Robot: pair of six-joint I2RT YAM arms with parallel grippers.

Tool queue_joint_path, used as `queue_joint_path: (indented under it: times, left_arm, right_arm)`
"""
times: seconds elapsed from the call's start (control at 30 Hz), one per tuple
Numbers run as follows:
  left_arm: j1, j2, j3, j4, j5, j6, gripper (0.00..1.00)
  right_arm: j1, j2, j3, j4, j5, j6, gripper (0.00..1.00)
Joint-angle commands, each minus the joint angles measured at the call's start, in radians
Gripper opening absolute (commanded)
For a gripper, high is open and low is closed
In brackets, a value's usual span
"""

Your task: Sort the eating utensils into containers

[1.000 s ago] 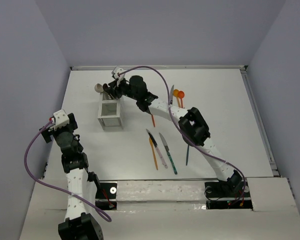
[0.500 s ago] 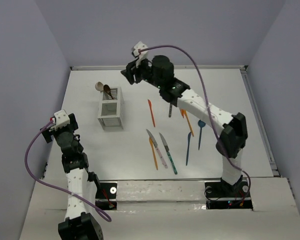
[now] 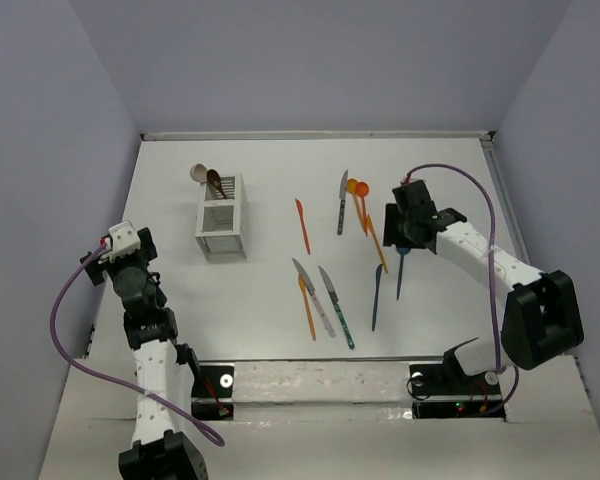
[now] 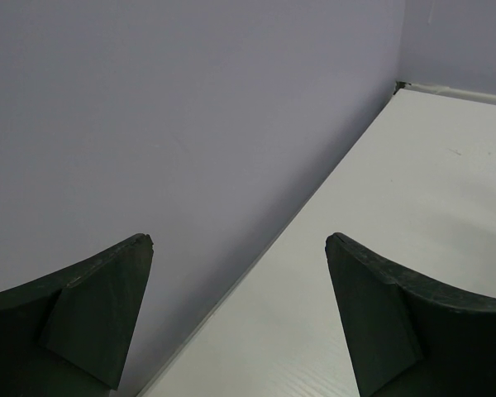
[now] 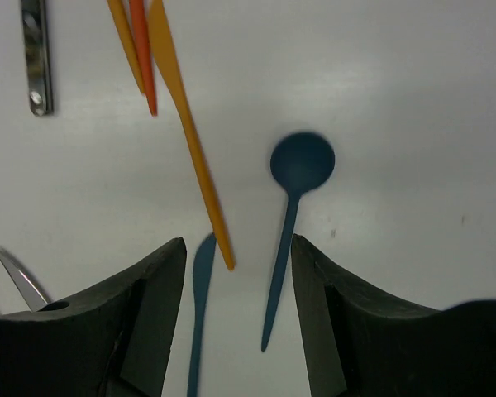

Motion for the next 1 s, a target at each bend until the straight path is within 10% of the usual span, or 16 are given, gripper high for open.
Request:
queue_joint_path:
  times: [0.0, 0.57, 0.83, 0.97]
  left_arm:
    - [0.005, -0.021, -0.009, 0.052, 0.003, 0.004, 0.99]
    - [0.005, -0.067, -0.019, 0.049, 0.012, 0.005, 0.99]
    - [0.003, -0.066, -0.019, 0.049, 0.008, 0.007, 0.99]
    - [0.005, -0.064, -0.018, 0.049, 0.009, 0.005, 0.99]
  right_arm:
    - [0.024, -0.115, -0.078, -0.098, 0.023, 0.135, 0.58]
    - [-0.014, 0.179, -0.132, -0.092, 0.034, 0.165, 0.46]
    - [-0.043, 0.189, -0.144, -0.073, 0.063, 0.149, 0.03]
    - [-0.043, 0.051, -0.136, -0.102, 0.167, 0.166, 0.0]
